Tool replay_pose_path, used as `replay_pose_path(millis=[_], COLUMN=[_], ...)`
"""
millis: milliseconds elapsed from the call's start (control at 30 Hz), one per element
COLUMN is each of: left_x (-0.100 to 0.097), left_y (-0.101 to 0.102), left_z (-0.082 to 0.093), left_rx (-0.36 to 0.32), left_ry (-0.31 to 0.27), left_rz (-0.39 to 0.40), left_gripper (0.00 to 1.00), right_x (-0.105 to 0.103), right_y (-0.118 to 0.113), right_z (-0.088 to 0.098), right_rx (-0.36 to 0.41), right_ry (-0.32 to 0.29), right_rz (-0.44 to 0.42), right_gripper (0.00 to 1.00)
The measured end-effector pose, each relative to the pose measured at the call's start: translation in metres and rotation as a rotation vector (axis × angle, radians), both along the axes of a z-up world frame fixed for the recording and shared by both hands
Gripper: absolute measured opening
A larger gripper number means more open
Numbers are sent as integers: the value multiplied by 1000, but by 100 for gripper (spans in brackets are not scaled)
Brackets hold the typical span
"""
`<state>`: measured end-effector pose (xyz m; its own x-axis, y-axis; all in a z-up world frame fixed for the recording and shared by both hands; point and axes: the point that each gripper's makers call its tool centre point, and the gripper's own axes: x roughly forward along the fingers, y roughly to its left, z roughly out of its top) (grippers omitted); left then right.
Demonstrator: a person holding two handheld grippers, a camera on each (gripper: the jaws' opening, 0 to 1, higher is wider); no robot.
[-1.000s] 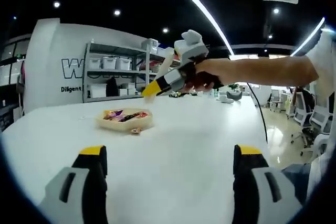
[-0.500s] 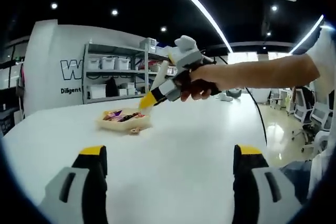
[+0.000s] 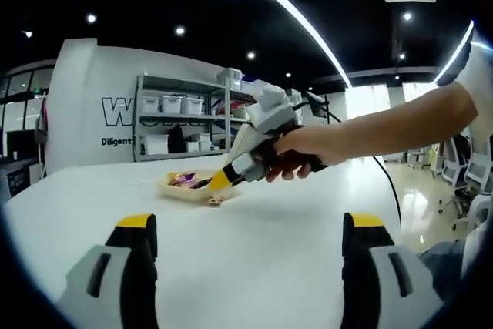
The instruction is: Place the target food into the container with the food tongs after gripping and lifting it, then release it inside without dropping or visibly crushing the food.
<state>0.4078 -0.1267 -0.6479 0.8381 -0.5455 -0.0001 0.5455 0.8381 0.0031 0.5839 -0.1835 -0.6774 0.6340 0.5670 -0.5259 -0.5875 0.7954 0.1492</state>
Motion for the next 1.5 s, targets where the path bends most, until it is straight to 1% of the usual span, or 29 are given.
replay_pose_path(millis=[33, 67, 100, 133, 200, 300, 467, 533, 600, 700, 767, 833, 867, 967, 1000, 1033, 1100, 1133, 1200, 1300, 1400, 1467, 1500], left_x=[1, 1, 1, 1, 1, 0, 1, 2, 1, 0, 1, 1, 1, 1, 1, 2, 4, 5, 3, 2, 3, 3, 0], left_y=[2, 2, 1, 1, 0, -3, 1, 1, -1, -4, -5, -5, -5, -4, -4, -4, -2, -1, -1, -1, -1, -2, -4], left_z=[1, 1, 2, 2, 2, 3, 4, 4, 3, 2, 1, 0, 0, 0, 0, -1, -3, -4, -2, -2, -3, -4, -3], left_rx=[-9, -10, -11, -12, -10, -20, -60, -71, -73, -62, -57, -59, -60, -56, -56, -56, -63, -71, -84, -95, -96, -94, -93], left_ry=[-2, -4, -6, -5, -3, 2, 14, 22, 26, 24, 30, 36, 38, 33, 32, 36, 53, 64, 66, 69, 70, 72, 69], left_rz=[7, 7, 7, 6, 2, -6, -3, -8, -13, -21, -25, -29, -29, -24, -22, -22, -16, -11, -15, -27, -34, -36, -37], left_gripper=[99, 99, 99, 99, 99, 99, 99, 99, 99, 99, 99, 99, 99, 99, 99, 99, 99, 99, 99, 99, 99, 99, 99], right_x=[3, 4, 6, 5, 7, 5, -2, -6, -15, -23, -21, -17, -14, -10, -7, -4, -2, 0, 3, 6, 0, -2, -7], right_y=[1, 2, 3, 4, 4, 6, 2, -5, -13, -26, -32, -33, -32, -24, -19, -12, -6, -1, 3, 7, 6, 5, 4], right_z=[-2, -3, -2, -4, -7, -8, -8, -11, -14, -13, -6, 0, 4, 4, 3, -2, -8, -6, -5, -7, -8, -8, -8], right_rx=[-13, -15, -34, -44, -84, -88, -80, -77, -71, -64, -32, -8, 9, 27, 30, 35, 28, 39, 14, 13, 7, -7, -22], right_ry=[-18, -20, -53, -52, -71, -71, -28, 7, 37, 40, 35, 32, 28, 15, -3, -9, -12, -42, -73, -65, -69, -67, -67], right_rz=[-8, -13, -16, -16, -16, -5, 18, 29, 36, 33, 15, 3, -11, -21, -24, -23, -26, -26, -20, -19, -19, -9, 2], right_gripper=[18, 19, 19, 19, 18, 17, 16, 16, 16, 17, 17, 17, 17, 18, 18, 18, 18, 18, 18, 18, 18, 18, 18])
